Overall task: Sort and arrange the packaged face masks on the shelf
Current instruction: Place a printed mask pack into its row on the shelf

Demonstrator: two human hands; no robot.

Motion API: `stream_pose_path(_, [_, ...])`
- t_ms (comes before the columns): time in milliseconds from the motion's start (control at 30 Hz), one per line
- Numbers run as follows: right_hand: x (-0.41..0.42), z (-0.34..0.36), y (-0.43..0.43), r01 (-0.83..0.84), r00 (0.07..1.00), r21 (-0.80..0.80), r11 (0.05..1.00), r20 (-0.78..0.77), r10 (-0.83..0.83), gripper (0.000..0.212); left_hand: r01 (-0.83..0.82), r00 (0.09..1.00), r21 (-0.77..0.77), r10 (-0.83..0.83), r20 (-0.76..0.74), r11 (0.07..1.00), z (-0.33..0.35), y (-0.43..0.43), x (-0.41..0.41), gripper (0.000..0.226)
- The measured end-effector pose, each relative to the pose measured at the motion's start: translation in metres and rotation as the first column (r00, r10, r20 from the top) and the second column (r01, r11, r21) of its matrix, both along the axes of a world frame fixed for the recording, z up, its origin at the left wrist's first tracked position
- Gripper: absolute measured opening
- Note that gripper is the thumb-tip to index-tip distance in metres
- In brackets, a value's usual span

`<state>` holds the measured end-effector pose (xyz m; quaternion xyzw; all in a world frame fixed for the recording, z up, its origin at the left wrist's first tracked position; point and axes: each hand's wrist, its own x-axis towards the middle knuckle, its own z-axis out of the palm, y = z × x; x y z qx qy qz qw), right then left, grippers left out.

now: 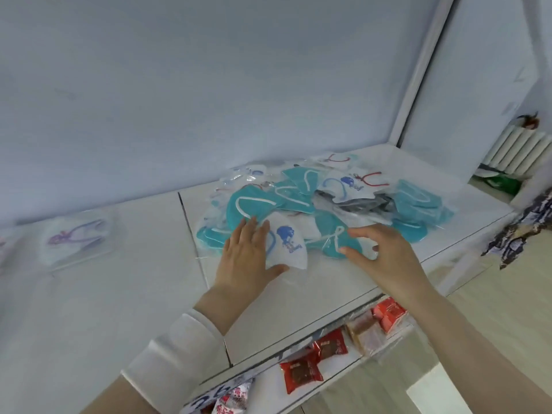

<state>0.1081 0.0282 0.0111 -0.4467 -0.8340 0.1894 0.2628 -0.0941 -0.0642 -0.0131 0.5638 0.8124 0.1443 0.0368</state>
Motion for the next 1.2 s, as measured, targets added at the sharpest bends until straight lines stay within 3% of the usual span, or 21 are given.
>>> stream_pose_path(100, [-0.015, -0.009, 0.008, -0.099, 0.991, -0.010, 0.995, 0.090, 0.100, 0.052, -0.090, 0.996, 0.083, 0.088, 0.034, 0.992, -0.010, -0.003, 0.007, 0.087])
stream_pose_path(233, [-0.040, -0.021, 0.010, -0.174, 0.967, -0.026, 0.984, 0.185, 0.176, 0.073, -0.178, 0.976, 0.344, 0.119, 0.184, 0.922, -0.012, -0.014, 0.016, 0.075])
stream_pose_path(333, [-0.042, -0.025, 0.011, -0.204, 0.979, -0.137, 0.970, -0.035, 0.201, 0.073, -0.257, 0.913, 0.482, 0.047, 0.405, 0.838, -0.007, -0.020, 0.019, 0.060])
stream_pose_path(433, [-0.036, -0.012, 0.017, -0.298, 0.912, -0.437, 0.849, -0.394, 0.117, 0.041, -0.361, 0.757, 0.536, -0.096, 0.646, 0.763, 0.010, -0.016, 0.023, 0.055])
stream_pose_path(500, [-0.030, -0.001, 0.028, -0.374, 0.820, -0.567, 0.734, -0.571, -0.023, 0.033, -0.357, 0.655, 0.525, -0.194, 0.731, 0.773, 0.020, -0.008, 0.025, 0.049])
stream_pose_path(567, [-0.021, 0.011, 0.047, -0.381, 0.801, -0.561, 0.735, -0.597, -0.041, 0.034, -0.290, 0.622, 0.515, -0.250, 0.742, 0.807, 0.030, 0.003, 0.024, 0.055])
stream_pose_path(733, [-0.003, 0.050, 0.095, -0.488, 0.855, -0.398, 0.777, -0.397, 0.334, 0.037, -0.058, 0.843, 0.529, -0.242, 0.481, 0.847, 0.060, 0.043, 0.021, 0.068])
stream_pose_path(833, [-0.006, 0.065, 0.125, -0.581, 0.811, -0.352, 0.734, -0.328, 0.485, 0.038, 0.130, 0.874, 0.350, -0.274, 0.401, 0.927, 0.070, 0.072, 0.032, 0.028])
stream_pose_path(967, [-0.009, 0.062, 0.179, -0.603, 0.795, -0.333, 0.725, -0.324, 0.513, 0.036, 0.000, 0.881, 0.301, -0.143, 0.452, 0.954, 0.062, 0.099, 0.037, 0.018])
stream_pose_path(1033, [-0.005, 0.050, 0.209, -0.509, 0.859, -0.262, 0.820, -0.221, 0.462, 0.041, -0.226, 0.790, 0.320, -0.019, 0.613, 0.920, 0.052, 0.105, 0.038, 0.018])
stream_pose_path(1100, [0.002, 0.038, 0.232, -0.444, 0.895, -0.170, 0.880, -0.035, 0.445, 0.055, -0.487, 0.609, 0.320, 0.054, 0.791, 0.812, 0.042, 0.109, 0.043, 0.016])
stream_pose_path(1200, [0.004, 0.023, 0.247, -0.545, 0.780, -0.189, 0.817, 0.244, 0.576, 0.076, -0.705, 0.431, 0.285, 0.073, 0.899, 0.649, 0.032, 0.112, 0.056, 0.018])
